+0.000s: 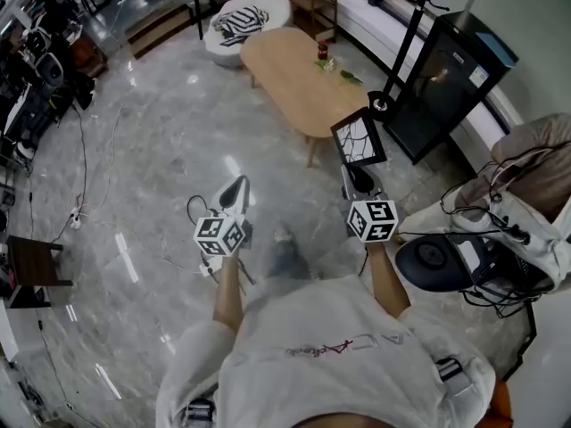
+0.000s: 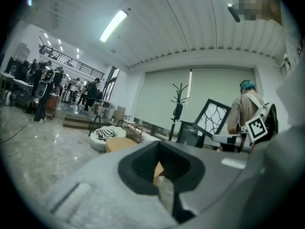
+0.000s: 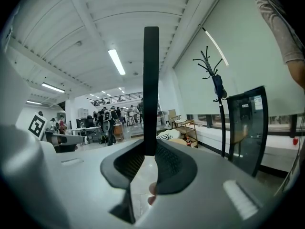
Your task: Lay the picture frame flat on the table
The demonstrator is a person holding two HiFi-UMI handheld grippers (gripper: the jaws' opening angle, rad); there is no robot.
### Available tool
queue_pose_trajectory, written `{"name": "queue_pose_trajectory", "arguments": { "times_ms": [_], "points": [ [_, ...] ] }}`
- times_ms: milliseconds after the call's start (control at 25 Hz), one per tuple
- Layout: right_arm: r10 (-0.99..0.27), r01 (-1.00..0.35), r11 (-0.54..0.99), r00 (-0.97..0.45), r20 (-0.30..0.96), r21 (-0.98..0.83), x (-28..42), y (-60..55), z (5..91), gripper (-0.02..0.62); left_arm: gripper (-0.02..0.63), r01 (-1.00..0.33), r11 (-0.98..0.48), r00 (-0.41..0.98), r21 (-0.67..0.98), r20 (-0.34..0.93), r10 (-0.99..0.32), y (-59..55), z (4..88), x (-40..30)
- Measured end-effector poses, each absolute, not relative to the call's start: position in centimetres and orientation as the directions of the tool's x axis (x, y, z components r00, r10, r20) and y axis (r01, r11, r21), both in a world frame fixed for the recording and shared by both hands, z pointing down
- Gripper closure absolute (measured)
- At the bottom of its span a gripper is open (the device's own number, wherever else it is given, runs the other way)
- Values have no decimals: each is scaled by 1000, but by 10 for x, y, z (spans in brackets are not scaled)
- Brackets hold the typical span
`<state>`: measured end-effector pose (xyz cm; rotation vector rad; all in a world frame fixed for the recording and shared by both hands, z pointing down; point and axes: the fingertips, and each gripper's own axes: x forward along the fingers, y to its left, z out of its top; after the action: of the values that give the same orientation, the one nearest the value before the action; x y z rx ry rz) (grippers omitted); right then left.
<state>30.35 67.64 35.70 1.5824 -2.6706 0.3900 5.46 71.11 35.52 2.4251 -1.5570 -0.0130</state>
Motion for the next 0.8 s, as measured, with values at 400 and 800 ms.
{"name": "queue_pose_trajectory", "arguments": {
  "times_ms": [400, 800],
  "points": [
    [-864, -870, 458, -484, 138, -182, 277, 612, 355, 526, 606, -885, -397, 433, 243, 115, -894, 642, 360, 29],
    [-872, -877, 446, -471, 134, -180, 230, 527, 348, 525, 606, -881, -407, 442, 243, 115, -889, 559, 360, -19]
  ]
}}
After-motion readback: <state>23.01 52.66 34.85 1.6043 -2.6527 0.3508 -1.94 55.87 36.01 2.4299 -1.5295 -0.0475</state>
